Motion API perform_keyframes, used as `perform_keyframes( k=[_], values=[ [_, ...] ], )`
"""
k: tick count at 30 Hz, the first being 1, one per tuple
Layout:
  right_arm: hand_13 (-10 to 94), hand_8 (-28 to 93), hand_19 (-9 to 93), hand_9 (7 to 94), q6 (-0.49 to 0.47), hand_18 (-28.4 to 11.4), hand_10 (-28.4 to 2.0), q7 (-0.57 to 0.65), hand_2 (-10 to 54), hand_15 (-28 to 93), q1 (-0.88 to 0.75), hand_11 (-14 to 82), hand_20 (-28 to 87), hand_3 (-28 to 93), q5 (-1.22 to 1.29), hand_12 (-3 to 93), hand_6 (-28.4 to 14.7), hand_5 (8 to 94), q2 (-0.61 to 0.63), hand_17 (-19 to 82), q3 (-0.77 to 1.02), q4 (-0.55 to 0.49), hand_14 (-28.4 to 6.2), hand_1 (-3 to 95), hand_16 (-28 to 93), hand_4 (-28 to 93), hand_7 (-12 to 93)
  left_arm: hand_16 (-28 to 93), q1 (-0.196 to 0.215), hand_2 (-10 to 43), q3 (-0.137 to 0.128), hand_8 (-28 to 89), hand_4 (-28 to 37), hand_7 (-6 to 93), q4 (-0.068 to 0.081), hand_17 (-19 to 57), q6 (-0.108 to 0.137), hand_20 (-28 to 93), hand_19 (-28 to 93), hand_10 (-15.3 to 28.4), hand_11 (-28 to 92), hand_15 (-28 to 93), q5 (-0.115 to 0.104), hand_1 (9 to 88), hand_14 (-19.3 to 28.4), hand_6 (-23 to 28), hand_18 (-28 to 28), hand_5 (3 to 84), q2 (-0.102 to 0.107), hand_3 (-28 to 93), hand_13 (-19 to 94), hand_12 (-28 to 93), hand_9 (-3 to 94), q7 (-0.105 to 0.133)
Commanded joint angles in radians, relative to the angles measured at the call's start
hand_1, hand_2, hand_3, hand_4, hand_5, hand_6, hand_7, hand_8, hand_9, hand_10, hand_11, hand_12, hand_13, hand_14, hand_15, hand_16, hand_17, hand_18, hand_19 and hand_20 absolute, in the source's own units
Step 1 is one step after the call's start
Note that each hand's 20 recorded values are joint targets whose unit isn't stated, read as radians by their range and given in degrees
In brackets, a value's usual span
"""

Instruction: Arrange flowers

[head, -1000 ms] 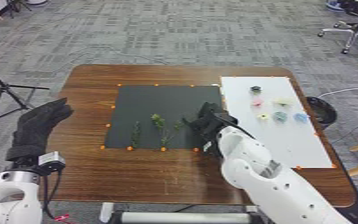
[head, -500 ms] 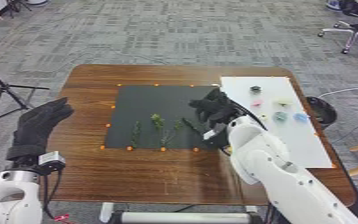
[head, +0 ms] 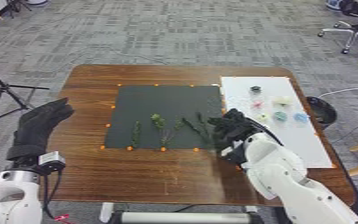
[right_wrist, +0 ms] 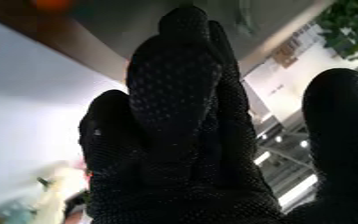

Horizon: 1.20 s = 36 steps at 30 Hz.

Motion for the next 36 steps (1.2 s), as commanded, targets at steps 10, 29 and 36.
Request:
perform_keyframes(
  k=[10, 29, 36],
  values=[
    [94, -5, 93, 85.3, -0.057, -13.0, -16.0, -0.01, 4.2, 43, -0.011, 18.8, 39, 53, 0.014, 20.9, -5.8, 74.2, 0.005, 62, -0.07, -0.039, -5.1, 27.2, 35, -7, 21, 0, -0.005, -0.1, 0.001, -7, -24.4, 13.0, 0.0, 6.4, -0.021, 20, 11, 14.8, 20, 24, 0.004, 28.3, 18.8, 3.9, 13.2, 50.5, -0.002, 70, 38, 12, 48.5, -0.014],
    [94, -5, 93, 85.8, -0.071, -13.6, -16.3, -0.064, 5.1, 42, 0.024, 18.8, 40, 65, 0.064, 21.0, -5.8, 74.9, 0.041, 62, 0.014, -0.07, -5.5, 21.5, 36, 15, 20, 0, 0.004, -0.2, 0.0, -7, -24.3, 13.0, -0.007, 6.3, -0.017, 20, 11, 14.9, 20, 24, 0.002, 28.2, 18.8, 3.9, 13.2, 50.4, -0.007, 70, 37, 12, 48.6, -0.018],
    [94, 7, 93, 86.9, -0.018, -13.4, -15.8, -0.071, 9.0, 43, 0.089, 19.5, 39, 76, 0.079, 21.2, -5.7, 75.7, 0.057, 62, 0.059, -0.06, -5.3, 27.4, 34, 26, 20, 0, 0.004, -0.1, 0.002, -7, -24.2, 13.1, -0.009, 6.3, -0.014, 20, 11, 14.9, 20, 24, 0.004, 28.1, 18.8, 3.9, 13.2, 50.5, -0.009, 70, 38, 12, 48.6, -0.018]
  ],
)
